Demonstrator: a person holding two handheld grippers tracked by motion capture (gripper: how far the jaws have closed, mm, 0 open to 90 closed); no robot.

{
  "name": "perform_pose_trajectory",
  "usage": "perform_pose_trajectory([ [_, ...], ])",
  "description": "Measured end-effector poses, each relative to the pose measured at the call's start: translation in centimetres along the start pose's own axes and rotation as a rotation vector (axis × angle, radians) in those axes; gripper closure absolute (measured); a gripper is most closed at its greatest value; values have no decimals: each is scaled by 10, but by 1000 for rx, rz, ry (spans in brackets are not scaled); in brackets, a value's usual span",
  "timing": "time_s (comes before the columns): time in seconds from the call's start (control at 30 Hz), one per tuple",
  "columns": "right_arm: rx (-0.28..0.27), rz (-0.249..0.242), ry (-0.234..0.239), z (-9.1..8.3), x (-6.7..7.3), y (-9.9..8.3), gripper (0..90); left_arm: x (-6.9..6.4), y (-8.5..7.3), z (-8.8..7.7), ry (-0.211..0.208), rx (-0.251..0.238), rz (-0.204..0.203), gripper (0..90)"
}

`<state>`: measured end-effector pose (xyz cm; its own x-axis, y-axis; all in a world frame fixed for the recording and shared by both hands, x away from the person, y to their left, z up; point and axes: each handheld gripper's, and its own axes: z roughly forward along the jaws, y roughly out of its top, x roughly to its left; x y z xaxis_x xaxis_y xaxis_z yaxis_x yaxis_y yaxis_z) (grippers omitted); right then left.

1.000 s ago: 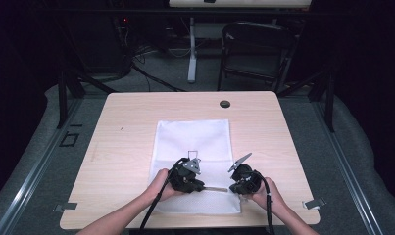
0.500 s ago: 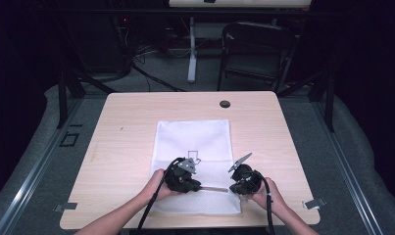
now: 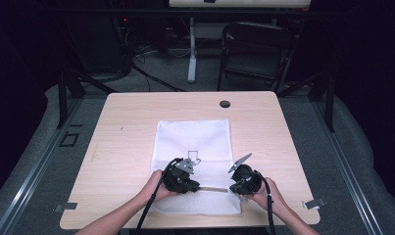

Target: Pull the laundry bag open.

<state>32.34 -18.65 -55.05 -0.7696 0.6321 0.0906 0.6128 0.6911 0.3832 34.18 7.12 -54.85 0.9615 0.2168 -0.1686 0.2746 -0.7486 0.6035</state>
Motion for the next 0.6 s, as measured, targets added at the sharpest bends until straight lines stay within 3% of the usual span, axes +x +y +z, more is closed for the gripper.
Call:
perform_pose_trajectory([
  [0.2,-81,-11,-4,-5,4,6,900,0,0,2,0,3,1,814],
  [0.43,-54,-44,7,3,10,11,900,0,2,6,-10,-5,-6,814],
  [0.47,-55,-45,5,5,11,11,900,-1,3,6,7,16,-1,814],
  [0.53,-21,-59,7,8,11,11,900,-1,3,8,-5,12,-6,814],
  [0.6,-25,-60,11,8,11,11,900,-1,3,10,-4,21,-5,814],
])
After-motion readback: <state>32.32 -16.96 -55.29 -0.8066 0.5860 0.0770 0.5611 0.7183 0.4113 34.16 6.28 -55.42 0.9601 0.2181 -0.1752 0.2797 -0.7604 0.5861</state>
